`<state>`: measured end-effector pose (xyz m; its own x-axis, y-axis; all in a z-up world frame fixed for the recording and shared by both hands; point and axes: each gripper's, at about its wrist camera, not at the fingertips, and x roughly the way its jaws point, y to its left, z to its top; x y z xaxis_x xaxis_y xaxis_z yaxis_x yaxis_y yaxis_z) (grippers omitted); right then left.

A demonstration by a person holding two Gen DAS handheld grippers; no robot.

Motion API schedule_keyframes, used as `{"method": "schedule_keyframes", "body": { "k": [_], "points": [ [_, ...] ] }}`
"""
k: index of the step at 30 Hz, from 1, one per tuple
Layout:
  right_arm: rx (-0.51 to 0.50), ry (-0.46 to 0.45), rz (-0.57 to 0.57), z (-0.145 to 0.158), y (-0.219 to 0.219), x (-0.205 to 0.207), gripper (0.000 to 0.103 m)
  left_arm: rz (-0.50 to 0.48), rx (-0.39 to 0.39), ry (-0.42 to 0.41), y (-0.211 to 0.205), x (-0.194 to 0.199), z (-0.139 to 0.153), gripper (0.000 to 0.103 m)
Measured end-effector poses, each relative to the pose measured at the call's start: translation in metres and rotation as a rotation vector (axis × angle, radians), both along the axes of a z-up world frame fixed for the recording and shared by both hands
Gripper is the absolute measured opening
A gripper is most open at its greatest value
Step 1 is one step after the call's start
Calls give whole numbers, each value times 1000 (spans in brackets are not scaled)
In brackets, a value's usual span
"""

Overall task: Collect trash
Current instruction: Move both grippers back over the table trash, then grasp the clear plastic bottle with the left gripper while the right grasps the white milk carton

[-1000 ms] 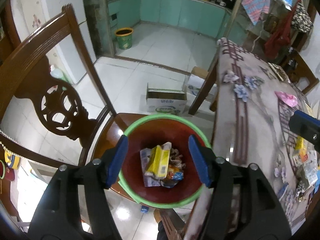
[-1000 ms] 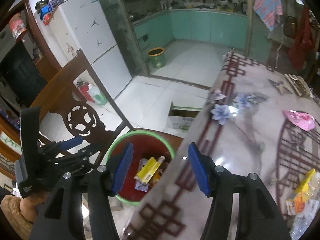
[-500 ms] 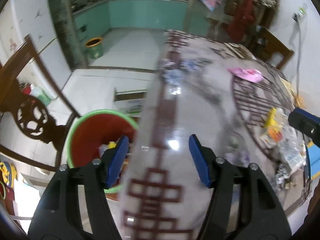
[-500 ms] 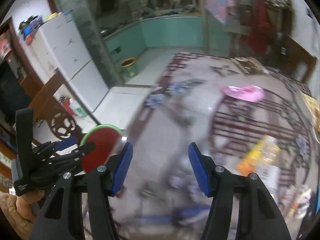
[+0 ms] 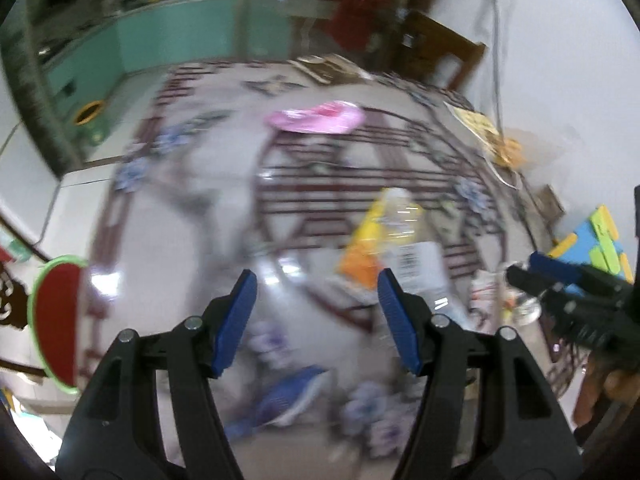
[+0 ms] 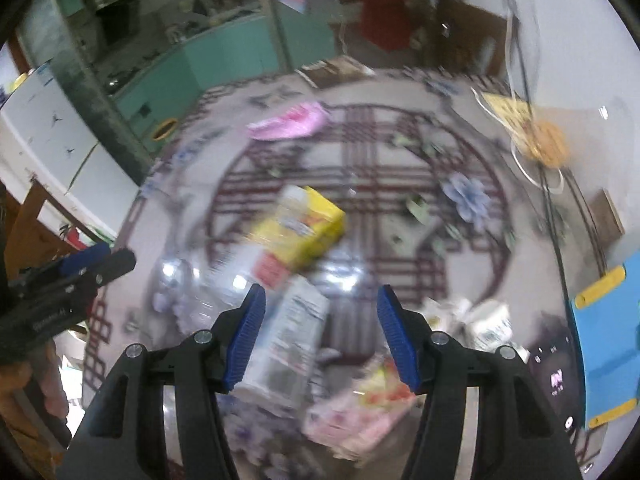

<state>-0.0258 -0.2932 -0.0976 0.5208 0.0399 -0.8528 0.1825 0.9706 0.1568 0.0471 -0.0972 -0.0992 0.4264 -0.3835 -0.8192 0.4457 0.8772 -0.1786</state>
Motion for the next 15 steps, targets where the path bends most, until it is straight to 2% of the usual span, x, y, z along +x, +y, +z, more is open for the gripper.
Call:
{"method": "schedule_keyframes", "body": {
  "k": [5,9,10,11,12,15],
  "points": [
    [3,42,-2,-16,-20,-11,57,-90,27,79,-67,9,-22,60],
    [22,51,-6,-22,-31,-17,57,-103,67,157,-95,20,-47,60],
    [26,53,-7,-23,-32,-18,57,-101,73,173,-96,22,-52,58],
    [32,55,-5,-24,-33,-18,57,-98,73,193,-95,24,-56,50],
    [38,56,-4,-25,-33,-17,57,-91,60,221,-94,26,-62,50],
    [63,60,7,-28,-34,-15,57,-87,42,226,-89,27,-59,49]
  ]
}}
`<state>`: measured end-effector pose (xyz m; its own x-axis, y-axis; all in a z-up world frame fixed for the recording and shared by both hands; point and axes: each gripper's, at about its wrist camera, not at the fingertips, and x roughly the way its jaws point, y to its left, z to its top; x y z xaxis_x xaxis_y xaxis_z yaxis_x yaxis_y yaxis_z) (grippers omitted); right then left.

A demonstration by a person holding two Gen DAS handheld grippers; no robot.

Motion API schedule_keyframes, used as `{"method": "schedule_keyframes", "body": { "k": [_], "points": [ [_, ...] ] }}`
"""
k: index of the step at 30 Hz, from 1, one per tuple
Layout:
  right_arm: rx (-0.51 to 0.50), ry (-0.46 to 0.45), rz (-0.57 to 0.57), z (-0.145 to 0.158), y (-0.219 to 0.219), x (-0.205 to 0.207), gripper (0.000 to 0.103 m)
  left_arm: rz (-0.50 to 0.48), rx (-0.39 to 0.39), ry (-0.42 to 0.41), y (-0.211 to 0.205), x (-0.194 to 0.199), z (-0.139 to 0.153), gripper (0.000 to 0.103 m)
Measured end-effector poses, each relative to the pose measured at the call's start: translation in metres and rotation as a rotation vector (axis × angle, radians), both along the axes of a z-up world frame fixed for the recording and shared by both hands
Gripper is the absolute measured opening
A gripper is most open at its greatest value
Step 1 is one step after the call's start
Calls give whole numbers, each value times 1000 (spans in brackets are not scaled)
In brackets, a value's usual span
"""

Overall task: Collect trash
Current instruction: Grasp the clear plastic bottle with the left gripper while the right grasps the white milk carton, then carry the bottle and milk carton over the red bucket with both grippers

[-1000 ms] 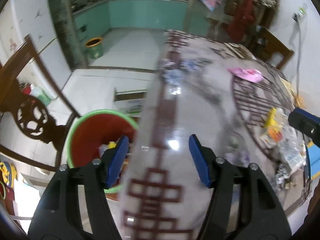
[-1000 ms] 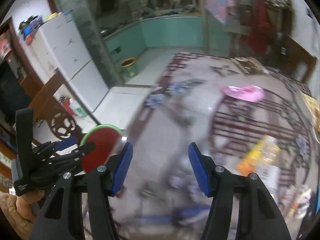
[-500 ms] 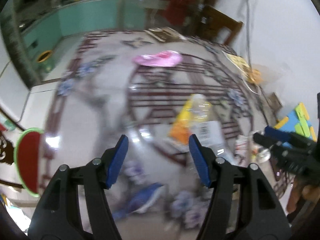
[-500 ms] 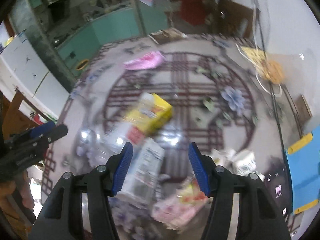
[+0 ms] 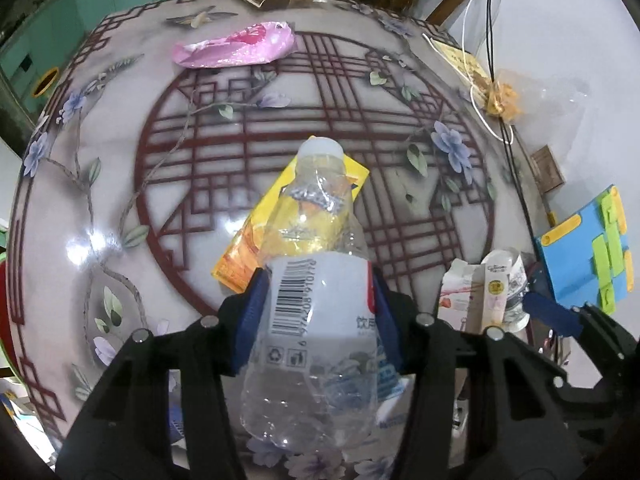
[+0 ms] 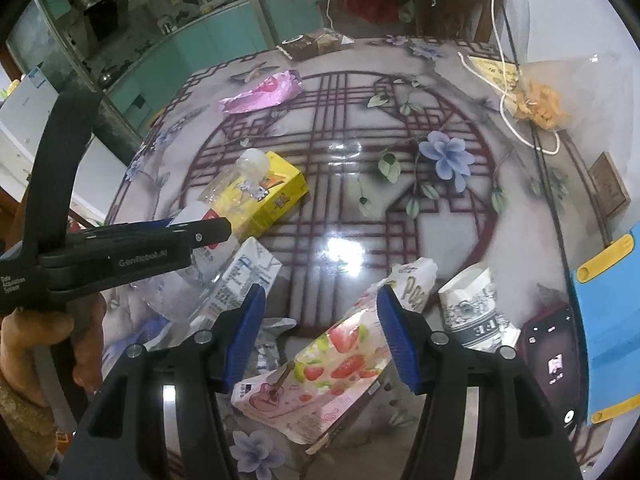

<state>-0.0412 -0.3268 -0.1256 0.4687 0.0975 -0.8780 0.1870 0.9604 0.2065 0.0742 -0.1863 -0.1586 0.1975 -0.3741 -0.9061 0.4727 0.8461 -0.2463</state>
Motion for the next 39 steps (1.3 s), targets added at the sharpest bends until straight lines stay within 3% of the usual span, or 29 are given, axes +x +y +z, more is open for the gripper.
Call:
{"method": "schedule_keyframes", "body": {
  "k": [4,6,13,17,18,20,23,30,39],
  "points": [
    [53,2,30,-3,7,8,58,57,-11,-53,23,-1,15,49],
    [72,10,45,-7,13,14,72,76,0,-92,36,-3,25,49],
    [135,86,94,-29,34,40,71,153,51,-194,84,-19,40,49],
    [155,129,142,-41,48,49,71,196,74,-169,102,-21,24,49],
    [148,135,157,-42,52,50,69,207,78,-162,104,-20,20,49],
    [122,153,198,-44,64,52,54,230,84,-144,110,-19,11,49],
    [115,143,232,-42,73,53,43,245,93,-132,113,-18,3,49],
    [133,50,207,-18,66,55,39,261,99,-105,118,-15,-5,49],
    [143,-72,104,20,31,68,39,255,75,-167,116,-7,29,49]
  ]
}}
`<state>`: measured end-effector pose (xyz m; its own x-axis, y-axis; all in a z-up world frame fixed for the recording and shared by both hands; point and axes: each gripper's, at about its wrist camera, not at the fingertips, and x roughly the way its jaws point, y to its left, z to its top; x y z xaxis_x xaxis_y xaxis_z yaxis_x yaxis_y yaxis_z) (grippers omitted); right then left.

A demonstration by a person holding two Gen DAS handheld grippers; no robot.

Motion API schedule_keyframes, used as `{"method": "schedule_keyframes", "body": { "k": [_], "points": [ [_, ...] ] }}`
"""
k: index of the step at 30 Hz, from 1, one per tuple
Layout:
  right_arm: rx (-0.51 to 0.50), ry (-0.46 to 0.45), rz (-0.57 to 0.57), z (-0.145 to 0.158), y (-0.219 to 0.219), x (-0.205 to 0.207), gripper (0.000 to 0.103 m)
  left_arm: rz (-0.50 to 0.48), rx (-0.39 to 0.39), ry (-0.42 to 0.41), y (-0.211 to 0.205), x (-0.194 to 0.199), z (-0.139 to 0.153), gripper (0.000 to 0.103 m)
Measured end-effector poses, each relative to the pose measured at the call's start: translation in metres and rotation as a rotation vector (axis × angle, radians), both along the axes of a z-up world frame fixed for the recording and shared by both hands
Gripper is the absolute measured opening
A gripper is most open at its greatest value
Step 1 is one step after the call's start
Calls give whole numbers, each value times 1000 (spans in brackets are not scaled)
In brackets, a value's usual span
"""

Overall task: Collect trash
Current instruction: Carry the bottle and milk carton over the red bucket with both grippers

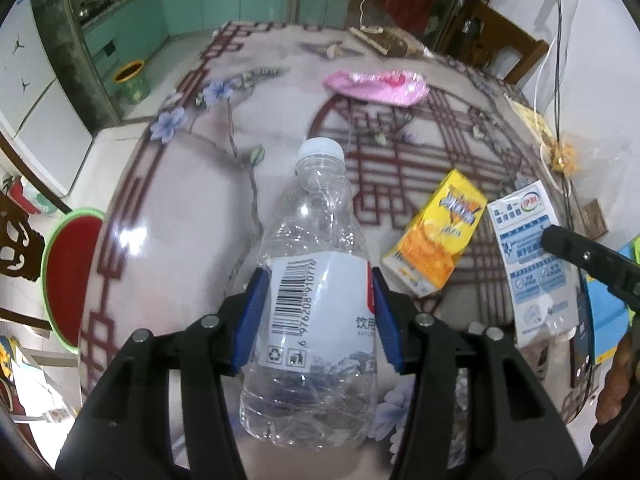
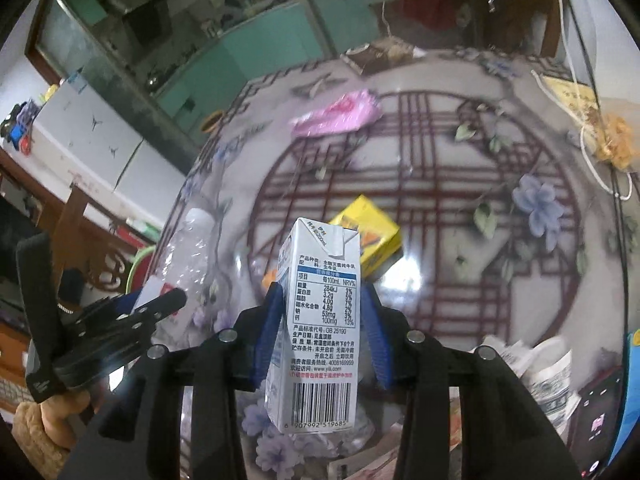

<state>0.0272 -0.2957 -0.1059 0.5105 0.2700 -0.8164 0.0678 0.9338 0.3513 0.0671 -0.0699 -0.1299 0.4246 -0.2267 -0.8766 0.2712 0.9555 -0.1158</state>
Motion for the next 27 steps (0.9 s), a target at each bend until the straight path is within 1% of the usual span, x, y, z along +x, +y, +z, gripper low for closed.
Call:
{"method": "schedule_keyframes", "body": {
  "k": [4,8,12,19,27],
  "points": [
    [-20,-41,-14,11,-4,4,39,-2,-13,-39,-1,-2,16,49],
    [-12,-40,-8,10,-4,9,39,-4,-11,-64,-3,-2,26,49],
    [-10,-29,2,4,-1,13,39,2,-11,-67,-1,-2,26,49],
    [-4,-39,-15,5,-5,11,39,2,-7,-71,0,-1,24,49],
    [1,-65,-31,14,-7,0,39,-3,-4,-102,0,-12,34,49]
  ]
}}
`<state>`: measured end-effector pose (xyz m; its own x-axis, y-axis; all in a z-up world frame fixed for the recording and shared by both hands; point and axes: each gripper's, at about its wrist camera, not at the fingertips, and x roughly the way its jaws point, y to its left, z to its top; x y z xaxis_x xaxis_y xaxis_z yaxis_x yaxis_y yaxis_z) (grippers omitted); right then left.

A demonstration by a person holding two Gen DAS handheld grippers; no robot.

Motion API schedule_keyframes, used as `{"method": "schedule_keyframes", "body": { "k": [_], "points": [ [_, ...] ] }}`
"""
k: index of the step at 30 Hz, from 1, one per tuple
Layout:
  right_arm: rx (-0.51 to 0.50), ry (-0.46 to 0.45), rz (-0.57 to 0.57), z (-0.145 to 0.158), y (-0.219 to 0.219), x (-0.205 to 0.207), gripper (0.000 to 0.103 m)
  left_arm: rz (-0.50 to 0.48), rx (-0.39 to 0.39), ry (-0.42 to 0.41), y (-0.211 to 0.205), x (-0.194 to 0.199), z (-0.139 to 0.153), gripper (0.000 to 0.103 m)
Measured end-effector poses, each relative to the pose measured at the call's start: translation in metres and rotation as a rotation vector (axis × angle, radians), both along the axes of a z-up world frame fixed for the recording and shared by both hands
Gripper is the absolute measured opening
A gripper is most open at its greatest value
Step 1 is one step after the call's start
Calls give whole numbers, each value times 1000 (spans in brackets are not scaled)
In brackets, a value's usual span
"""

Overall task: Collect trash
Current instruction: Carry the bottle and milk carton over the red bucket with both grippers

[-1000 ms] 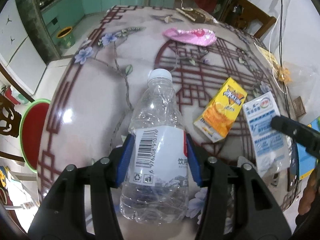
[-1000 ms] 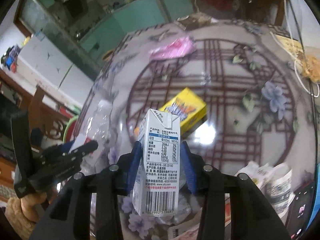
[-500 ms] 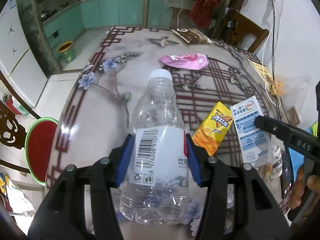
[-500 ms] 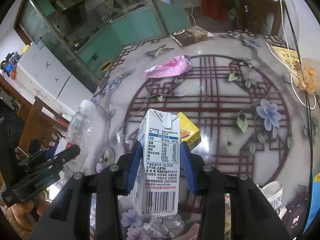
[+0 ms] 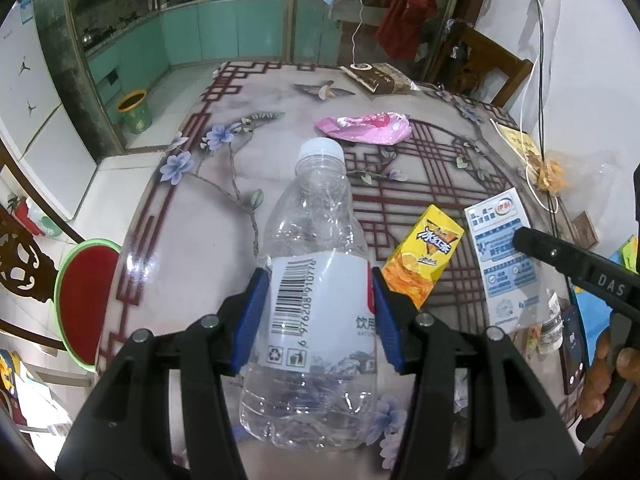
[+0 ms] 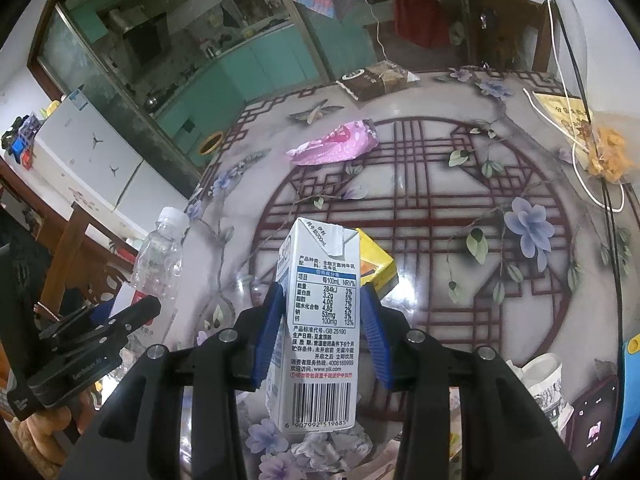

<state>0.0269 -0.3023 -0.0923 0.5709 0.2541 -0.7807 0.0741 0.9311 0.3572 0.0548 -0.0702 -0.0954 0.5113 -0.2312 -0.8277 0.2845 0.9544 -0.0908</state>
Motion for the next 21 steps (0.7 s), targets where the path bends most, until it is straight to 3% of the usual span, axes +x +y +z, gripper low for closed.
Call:
{"method": "schedule_keyframes", "body": {
  "k": [21],
  "points": [
    [39,-75,-30,22,12,-23,39,17,25,-33,21,-29,9,49]
  ]
}}
